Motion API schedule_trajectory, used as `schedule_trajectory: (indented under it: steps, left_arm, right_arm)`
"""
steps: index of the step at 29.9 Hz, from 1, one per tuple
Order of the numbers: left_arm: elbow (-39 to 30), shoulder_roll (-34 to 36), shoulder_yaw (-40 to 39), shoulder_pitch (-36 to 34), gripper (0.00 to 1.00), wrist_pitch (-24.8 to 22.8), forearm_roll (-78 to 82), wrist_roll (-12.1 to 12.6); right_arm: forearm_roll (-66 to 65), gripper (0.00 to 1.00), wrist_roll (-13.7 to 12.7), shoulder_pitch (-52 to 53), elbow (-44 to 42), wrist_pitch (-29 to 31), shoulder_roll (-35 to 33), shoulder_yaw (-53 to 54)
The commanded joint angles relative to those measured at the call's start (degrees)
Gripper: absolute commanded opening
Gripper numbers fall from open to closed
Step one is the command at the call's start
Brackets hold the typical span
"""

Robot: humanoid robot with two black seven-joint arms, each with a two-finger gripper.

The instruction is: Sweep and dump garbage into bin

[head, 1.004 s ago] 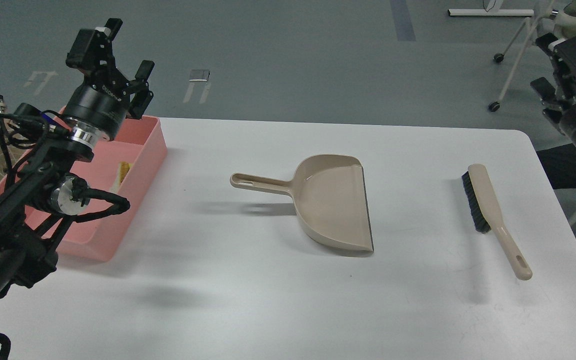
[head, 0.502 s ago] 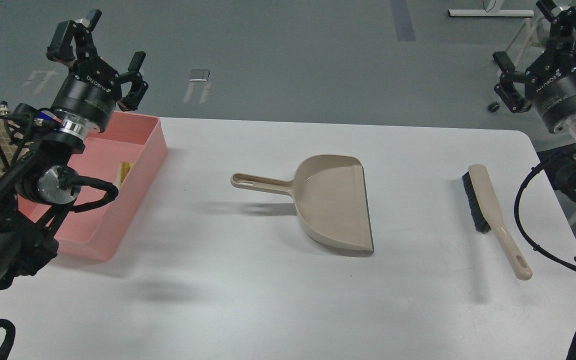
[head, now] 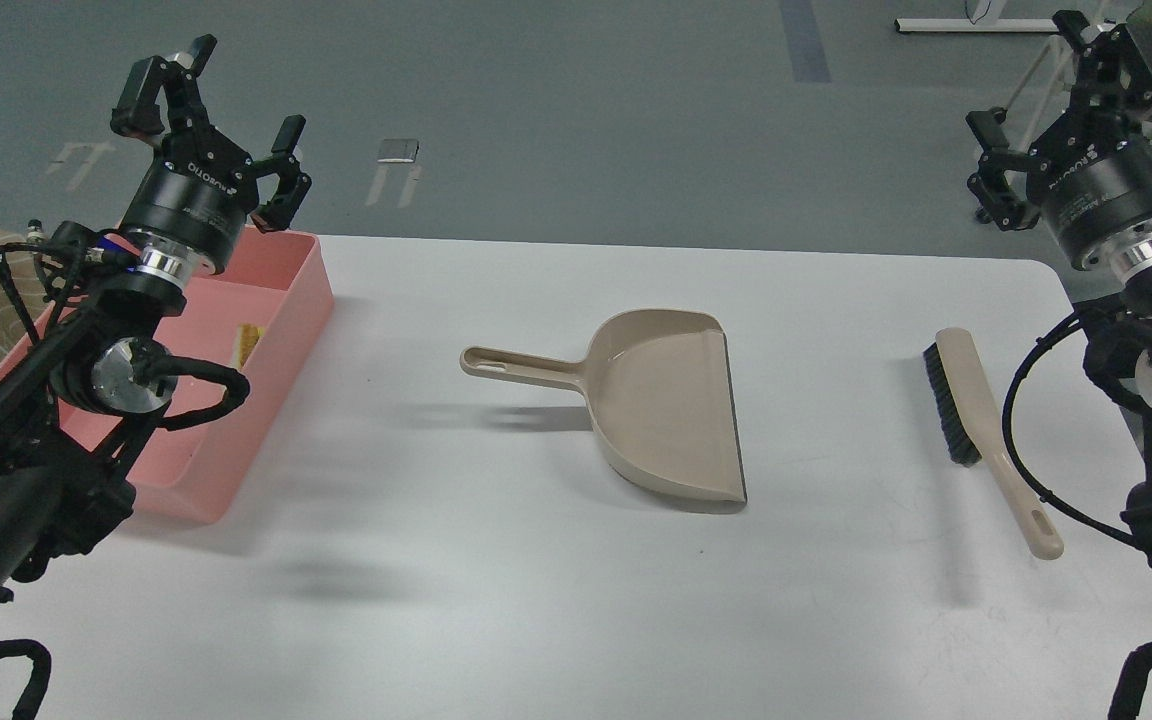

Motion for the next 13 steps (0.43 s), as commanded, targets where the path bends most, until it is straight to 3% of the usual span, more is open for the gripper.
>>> schedule_trajectory:
  steps: [1, 13]
  left_arm:
    - [0.0, 0.0, 0.1, 0.1, 0.98, -0.1, 0.1, 0.0]
    - [0.0, 0.1, 1.1, 0.3, 0.98, 0.2, 1.0, 0.1]
  right_arm:
    - [0.0, 1.00, 0.4, 0.0, -0.2, 0.2, -0.1, 0.1]
    - [0.1, 1.00, -0.2, -0.6, -0.5, -0.1, -0.1, 0.2]
